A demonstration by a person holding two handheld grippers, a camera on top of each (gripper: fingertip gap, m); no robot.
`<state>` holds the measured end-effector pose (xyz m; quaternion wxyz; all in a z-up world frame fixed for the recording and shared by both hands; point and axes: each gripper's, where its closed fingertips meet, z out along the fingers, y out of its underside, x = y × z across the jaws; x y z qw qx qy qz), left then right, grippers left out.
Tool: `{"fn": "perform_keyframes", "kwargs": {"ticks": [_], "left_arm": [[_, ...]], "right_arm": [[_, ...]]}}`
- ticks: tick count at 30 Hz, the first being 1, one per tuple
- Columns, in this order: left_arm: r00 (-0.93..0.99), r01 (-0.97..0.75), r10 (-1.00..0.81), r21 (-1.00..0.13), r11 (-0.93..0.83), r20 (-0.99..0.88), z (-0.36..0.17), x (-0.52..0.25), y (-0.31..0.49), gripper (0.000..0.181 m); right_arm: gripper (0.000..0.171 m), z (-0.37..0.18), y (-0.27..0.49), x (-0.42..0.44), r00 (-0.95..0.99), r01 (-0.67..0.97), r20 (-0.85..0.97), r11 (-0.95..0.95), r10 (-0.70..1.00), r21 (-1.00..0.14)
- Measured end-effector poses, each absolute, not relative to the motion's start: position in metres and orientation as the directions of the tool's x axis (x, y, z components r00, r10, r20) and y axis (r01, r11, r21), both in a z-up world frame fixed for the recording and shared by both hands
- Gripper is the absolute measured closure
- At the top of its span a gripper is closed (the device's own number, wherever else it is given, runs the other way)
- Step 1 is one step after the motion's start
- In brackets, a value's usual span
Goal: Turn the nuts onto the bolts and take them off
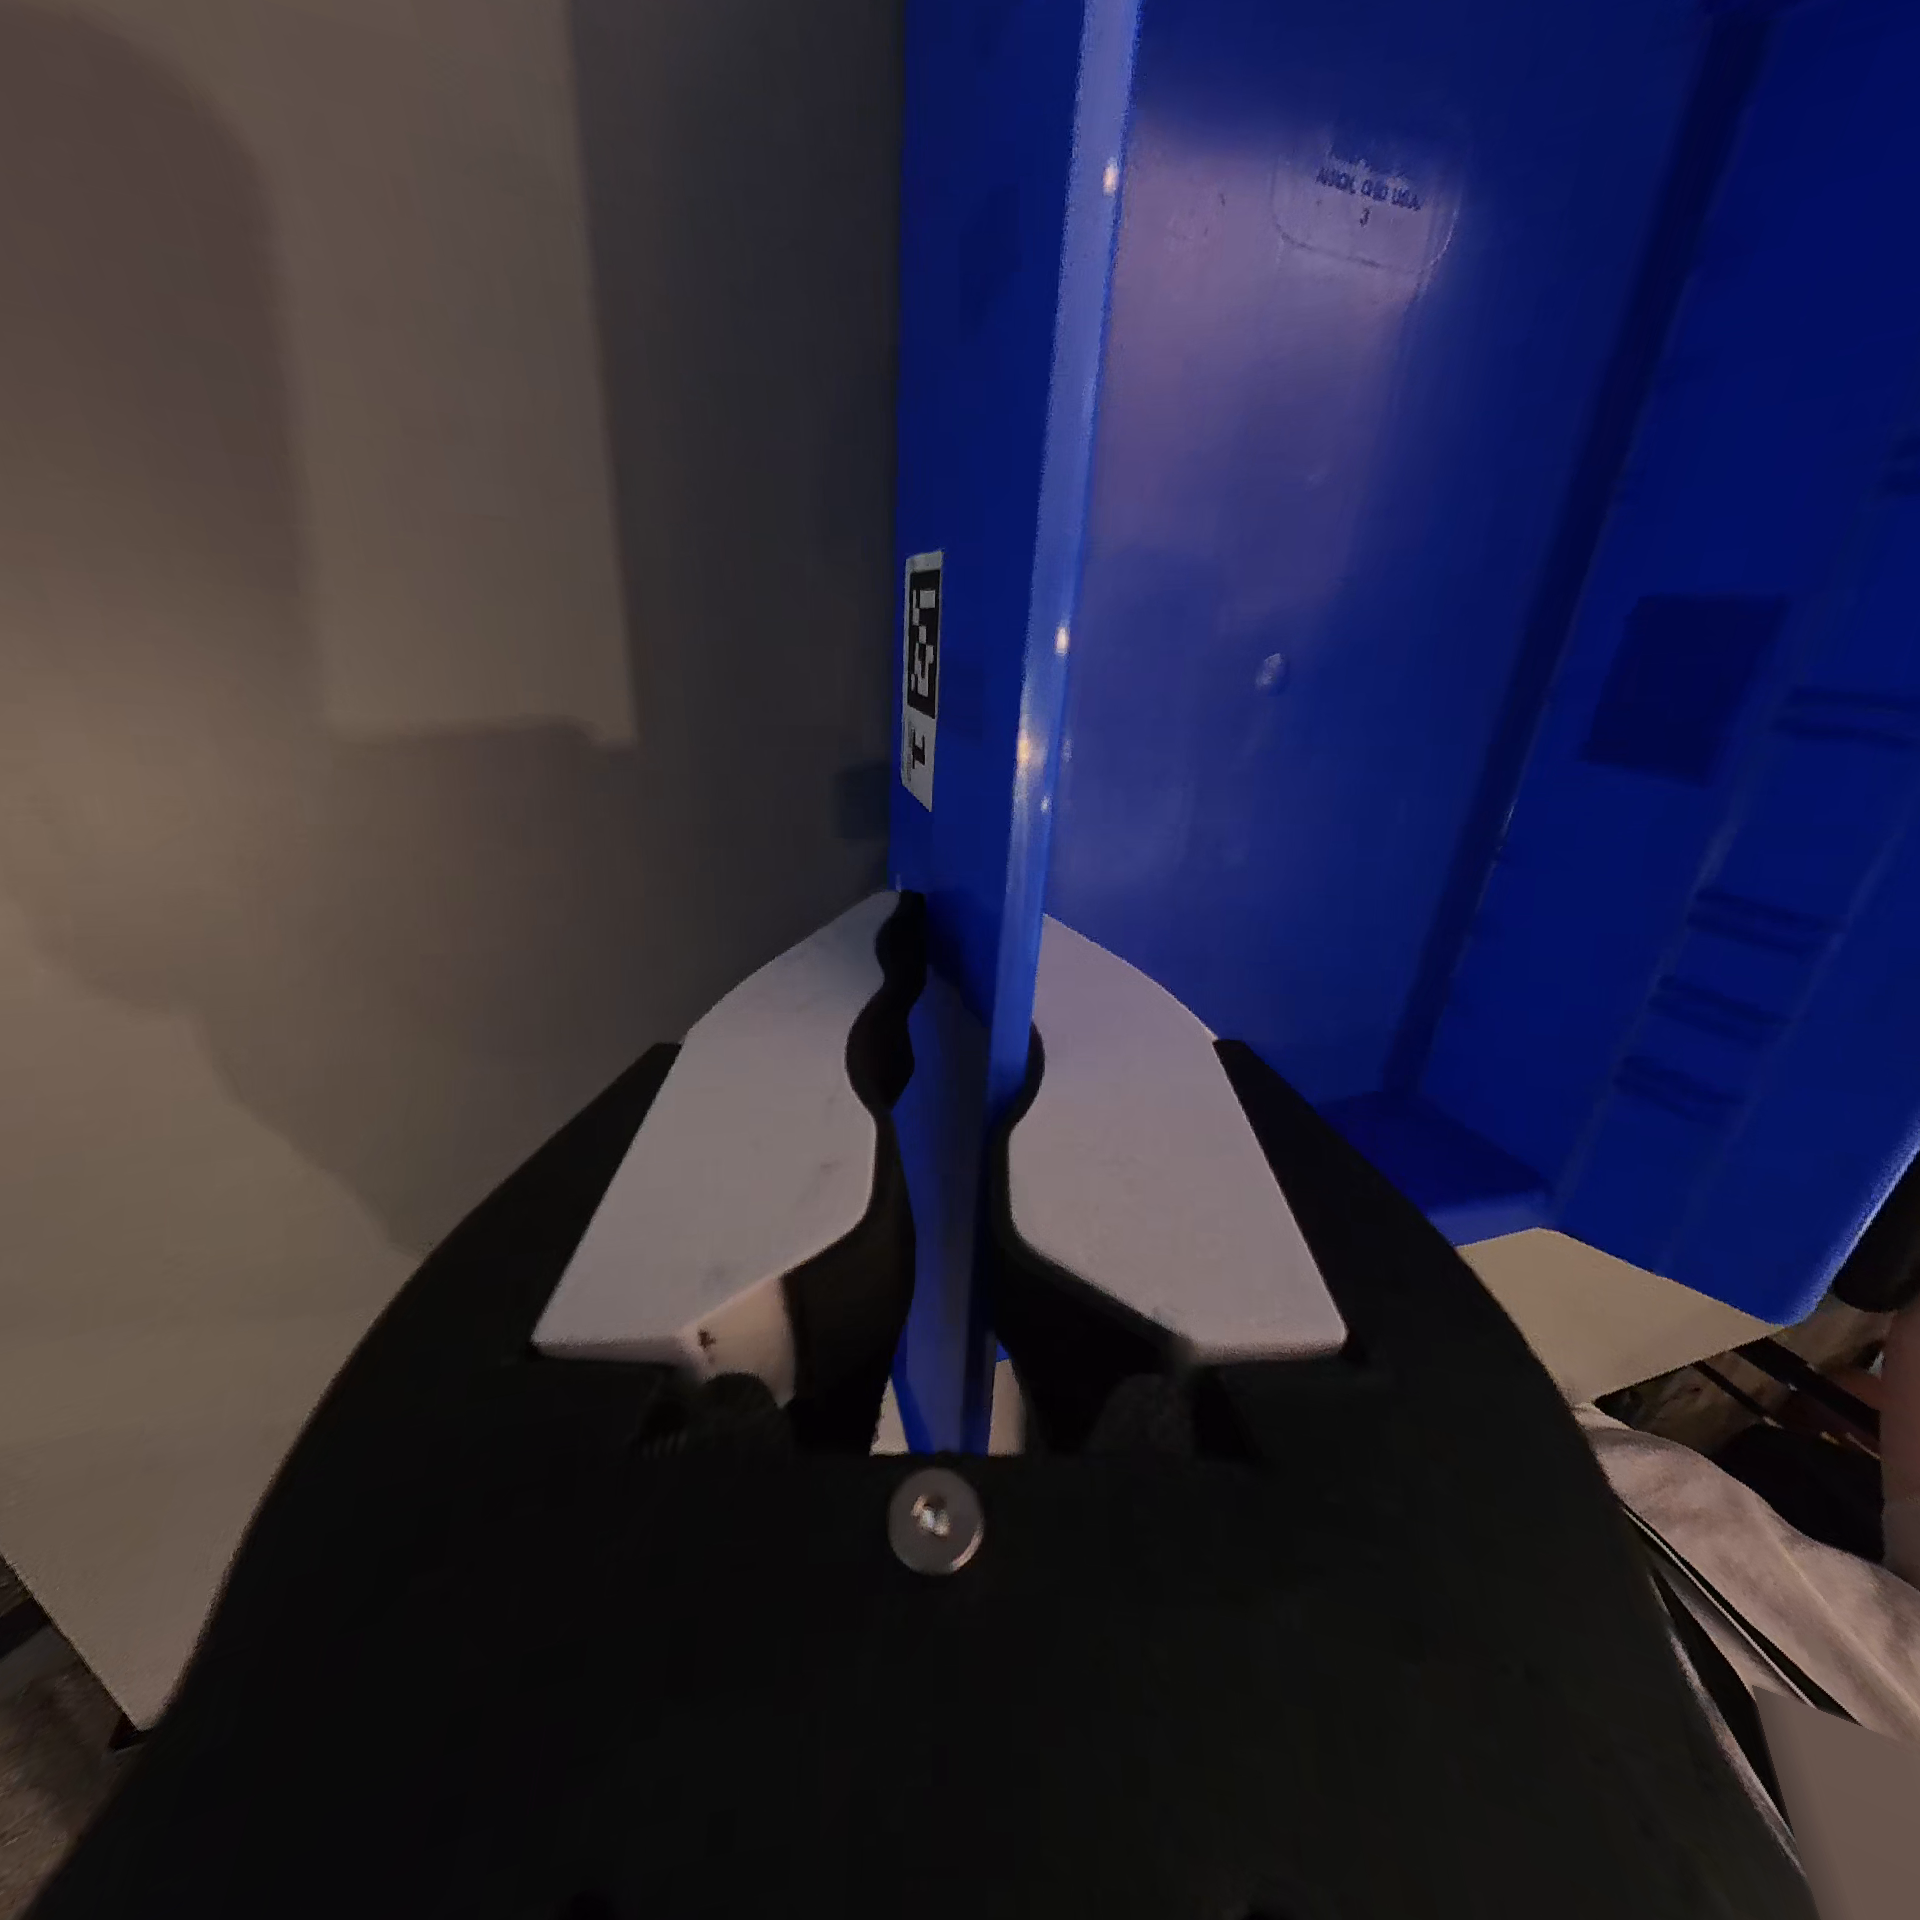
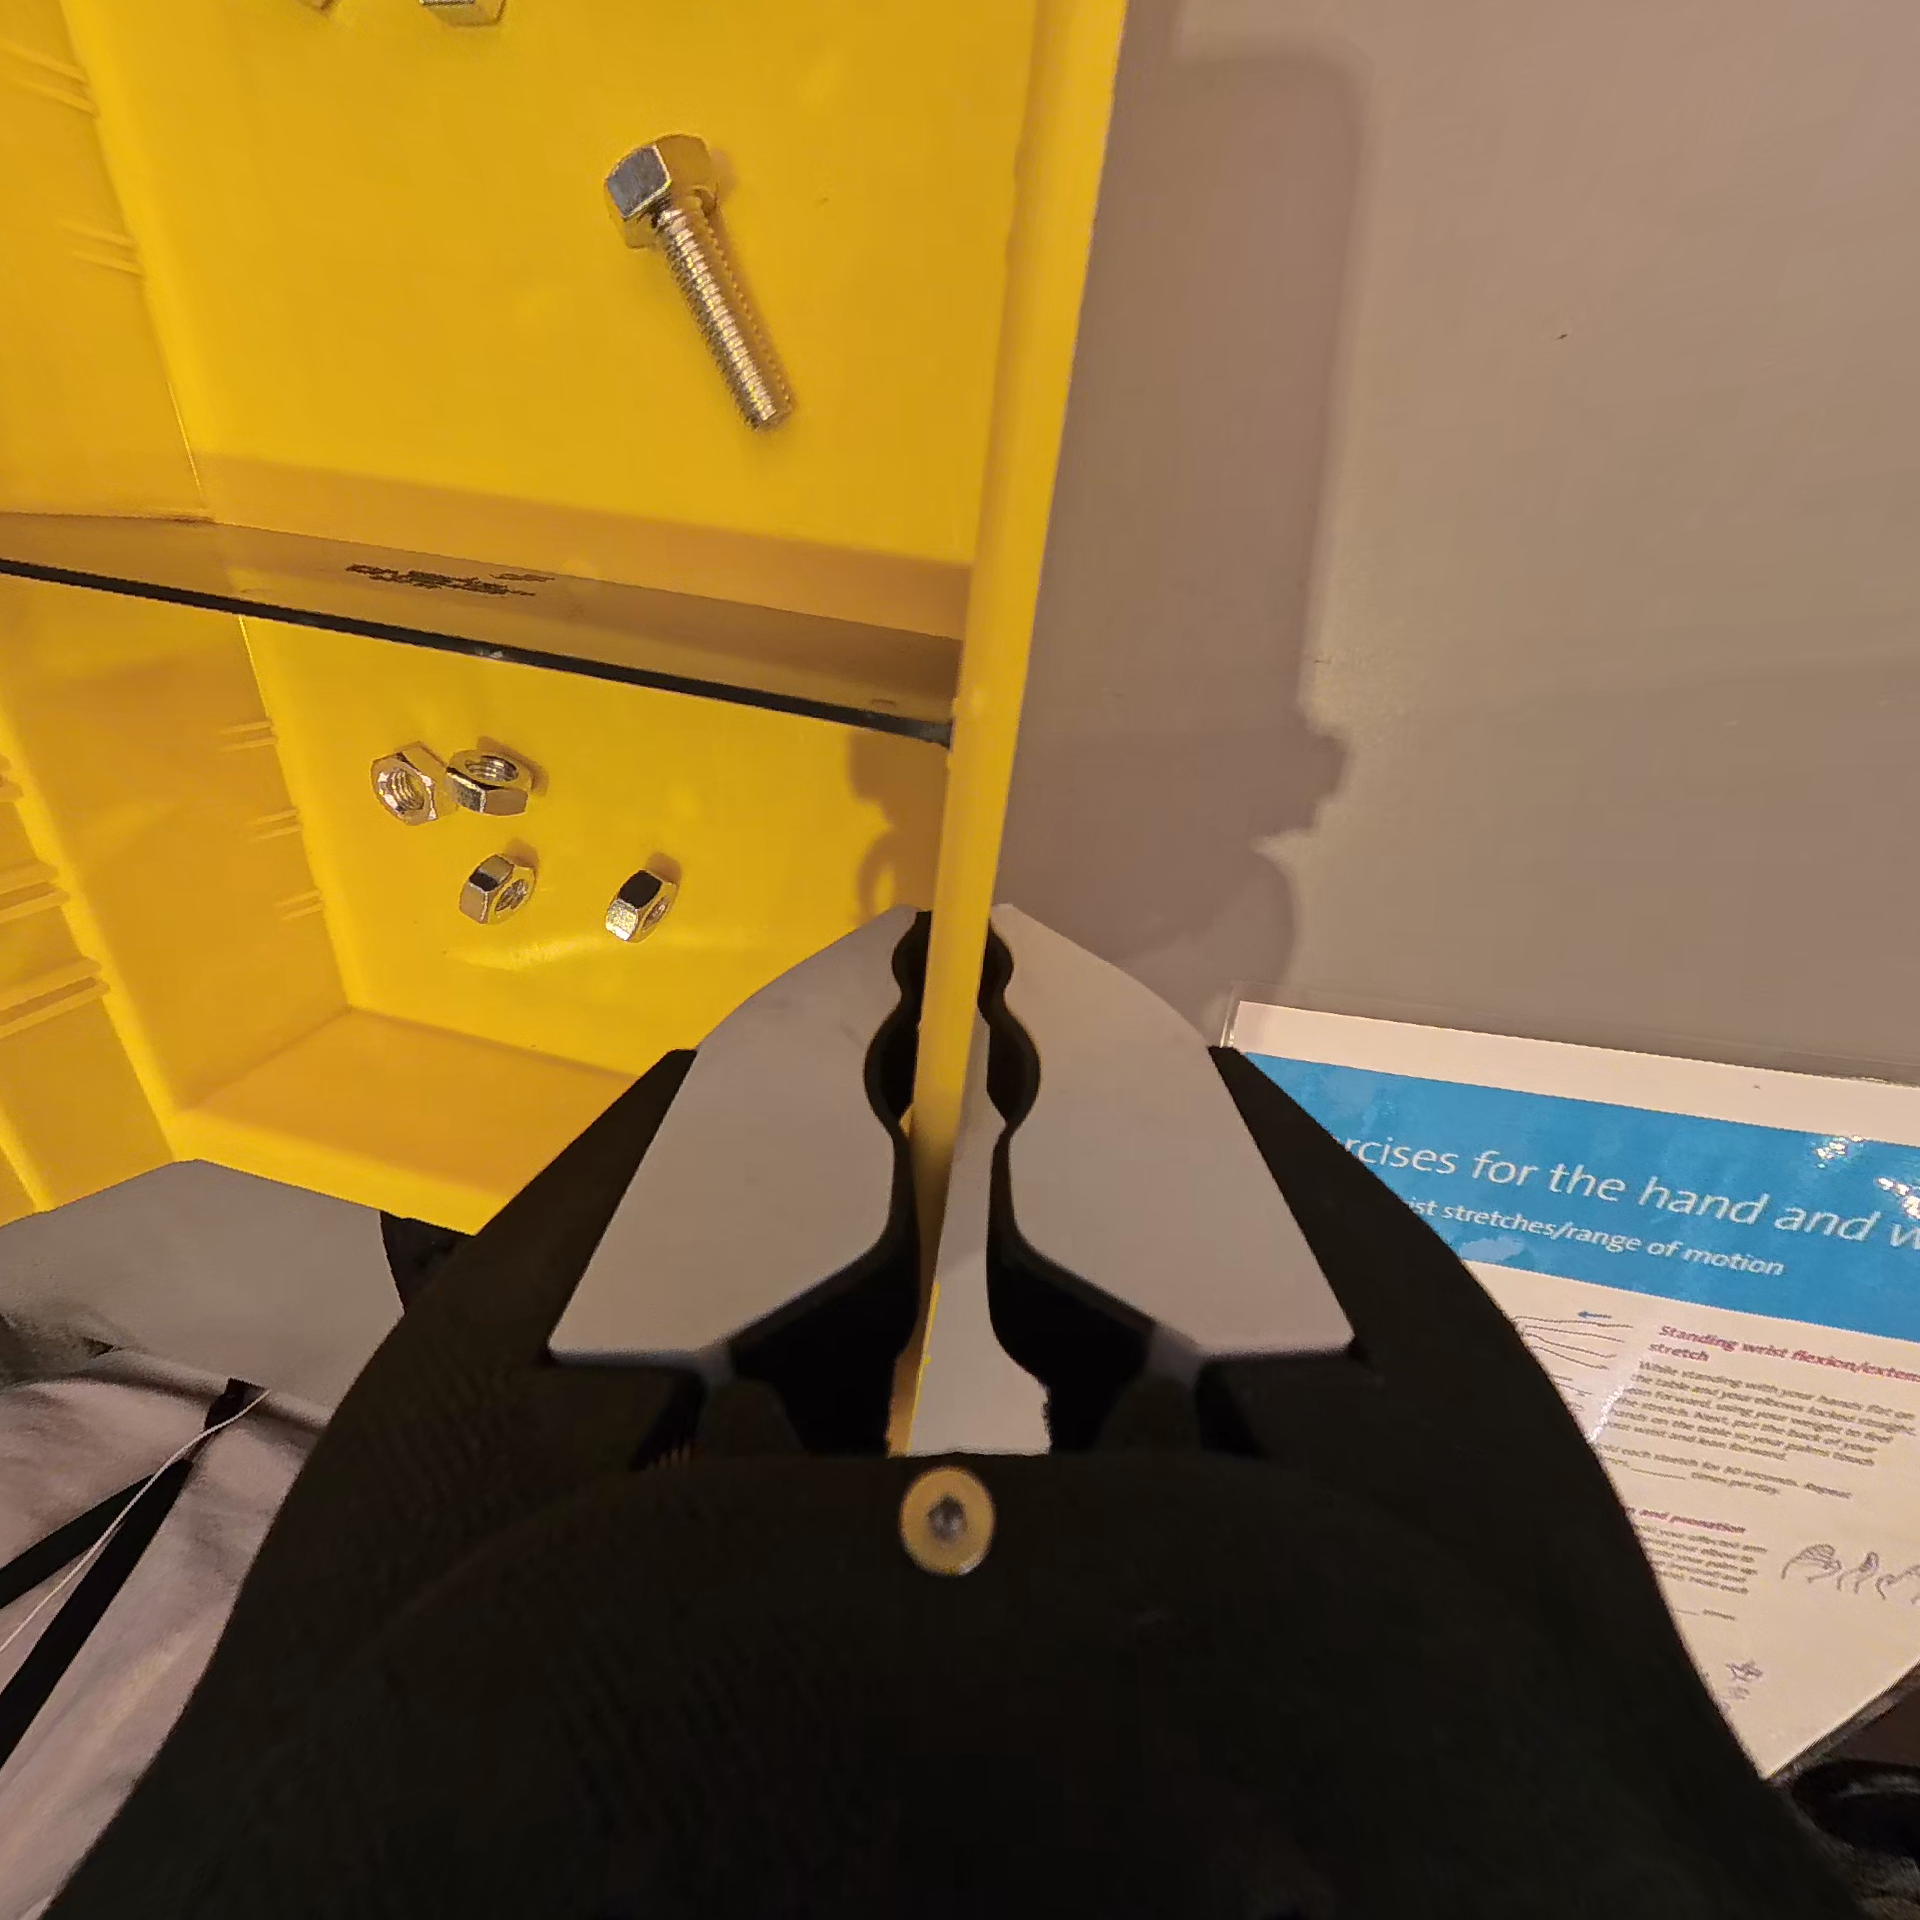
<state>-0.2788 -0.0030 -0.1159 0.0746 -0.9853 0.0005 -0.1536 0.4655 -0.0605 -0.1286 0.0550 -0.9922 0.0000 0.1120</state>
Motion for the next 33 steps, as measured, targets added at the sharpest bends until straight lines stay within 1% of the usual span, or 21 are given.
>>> {"fn": "perform_keyframes", "kwargs": {"ticks": [1, 11, 16, 20, 28, 31, 33], "left_arm": [[0.953, 0.018, -0.027, -0.145, -0.989, 0.302, -0.116, -0.278, -0.003, 0.17], [0.958, -0.07, -0.094, -0.094, -0.993, 0.272, -0.117, -0.257, -0.004, 0.172], [0.956, -0.142, -0.15, -0.048, -0.989, 0.252, -0.118, -0.237, -0.006, 0.173], [0.944, -0.22, -0.221, -0.033, -0.975, 0.246, -0.119, -0.217, -0.006, 0.173], [0.921, -0.327, -0.319, 0.001, -0.945, 0.226, -0.119, -0.182, -0.006, 0.171], [0.907, -0.357, -0.344, 0.008, -0.934, 0.243, -0.119, -0.166, -0.007, 0.171], [0.897, -0.371, -0.347, 0.039, -0.928, 0.273, -0.12, -0.153, -0.013, 0.17]], "right_arm": [[0.162, -0.129, -0.061, 0.465, 0.975, -0.012, -0.221, -0.994, 0.012, -0.108], [0.162, -0.13, -0.062, 0.465, 0.988, -0.001, -0.154, -0.998, 0.009, -0.065], [0.162, -0.131, -0.06, 0.443, 0.98, 0.065, -0.185, -0.997, 0.073, -0.046], [0.162, -0.131, -0.057, 0.427, 0.979, 0.129, -0.156, -0.991, 0.133, -0.038], [0.161, -0.131, -0.05, 0.406, 0.974, 0.162, -0.152, -0.986, 0.166, -0.043], [0.161, -0.131, -0.048, 0.4, 0.973, 0.17, -0.153, -0.984, 0.175, -0.049], [0.16, -0.131, -0.046, 0.396, 0.971, 0.182, -0.149, -0.981, 0.189, -0.061]]}}
